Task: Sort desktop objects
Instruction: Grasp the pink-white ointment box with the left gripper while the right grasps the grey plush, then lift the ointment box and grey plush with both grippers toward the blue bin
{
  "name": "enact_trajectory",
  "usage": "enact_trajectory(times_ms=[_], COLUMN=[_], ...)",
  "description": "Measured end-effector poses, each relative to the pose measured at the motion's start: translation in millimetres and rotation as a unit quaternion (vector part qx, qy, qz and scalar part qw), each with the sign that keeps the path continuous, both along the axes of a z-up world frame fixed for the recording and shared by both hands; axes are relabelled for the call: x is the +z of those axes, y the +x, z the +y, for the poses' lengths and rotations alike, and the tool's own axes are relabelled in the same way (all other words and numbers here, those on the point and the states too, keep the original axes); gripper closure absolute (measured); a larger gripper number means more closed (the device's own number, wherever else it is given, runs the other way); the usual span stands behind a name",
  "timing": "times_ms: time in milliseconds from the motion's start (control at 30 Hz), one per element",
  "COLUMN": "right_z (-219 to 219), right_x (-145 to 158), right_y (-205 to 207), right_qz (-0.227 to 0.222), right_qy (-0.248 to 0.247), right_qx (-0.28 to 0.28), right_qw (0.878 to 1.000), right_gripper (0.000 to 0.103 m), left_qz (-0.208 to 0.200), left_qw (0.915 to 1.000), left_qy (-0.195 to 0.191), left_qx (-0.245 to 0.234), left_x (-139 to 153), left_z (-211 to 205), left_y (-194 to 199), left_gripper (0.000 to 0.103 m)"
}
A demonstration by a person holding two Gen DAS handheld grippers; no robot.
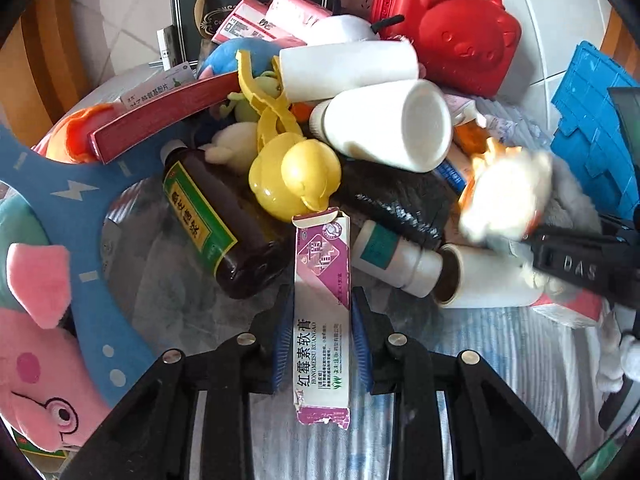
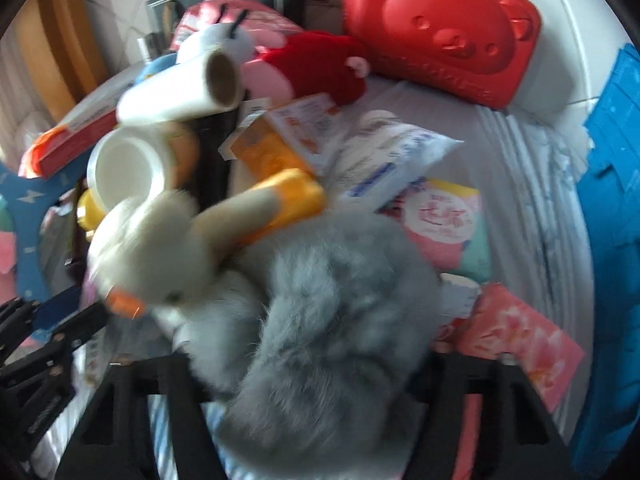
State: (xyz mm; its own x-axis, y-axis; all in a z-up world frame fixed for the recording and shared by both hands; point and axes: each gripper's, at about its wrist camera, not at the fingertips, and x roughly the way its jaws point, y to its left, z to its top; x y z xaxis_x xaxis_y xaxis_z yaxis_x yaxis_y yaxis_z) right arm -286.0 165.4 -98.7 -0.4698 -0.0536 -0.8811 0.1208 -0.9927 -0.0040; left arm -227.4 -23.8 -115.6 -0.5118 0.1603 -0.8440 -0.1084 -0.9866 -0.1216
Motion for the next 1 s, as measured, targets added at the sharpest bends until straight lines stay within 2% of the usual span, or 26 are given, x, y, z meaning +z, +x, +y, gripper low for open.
enact_trajectory(times_ms=[167,400,733,767,800,900,1000], right_z=[14,15,29,32,36,46,57], right_x=[34,96,182,190,198,212,209], right_y=[23,72,140,147,154,166,170], right_qz=[0.032,0.101,0.215,0.227,0.24,0.255,0.246], right_qy=[-0.032,-0.056,-0.064,-0.065,-0.067,-0.06,-0.069], right_qx=[0.001,0.02,0.029,0.03,0.032,0.03,0.026], right_qw=[0.999,0.993,0.974,0.971,0.968,0.964,0.967], right_gripper=[0.066,0.068,0.069,0.076,0.088,0.088,0.088], left_qz=[0.031,0.092,0.189,0.196,0.201,0.22,0.229], left_qw=[0.9995,0.9956,0.9815,0.9801,0.9789,0.9744,0.972], left_qy=[0.007,0.01,0.012,0.013,0.013,0.013,0.01], left_qx=[-0.007,-0.014,-0.027,-0.03,-0.032,-0.045,-0.05], left_x=[27,80,159,165,169,186,195], left_z=[4,10,23,27,31,46,59], left_y=[13,45,97,102,104,116,125], left_gripper=[0.076,0.076,0.076,0.076,0.076,0.076,0.076])
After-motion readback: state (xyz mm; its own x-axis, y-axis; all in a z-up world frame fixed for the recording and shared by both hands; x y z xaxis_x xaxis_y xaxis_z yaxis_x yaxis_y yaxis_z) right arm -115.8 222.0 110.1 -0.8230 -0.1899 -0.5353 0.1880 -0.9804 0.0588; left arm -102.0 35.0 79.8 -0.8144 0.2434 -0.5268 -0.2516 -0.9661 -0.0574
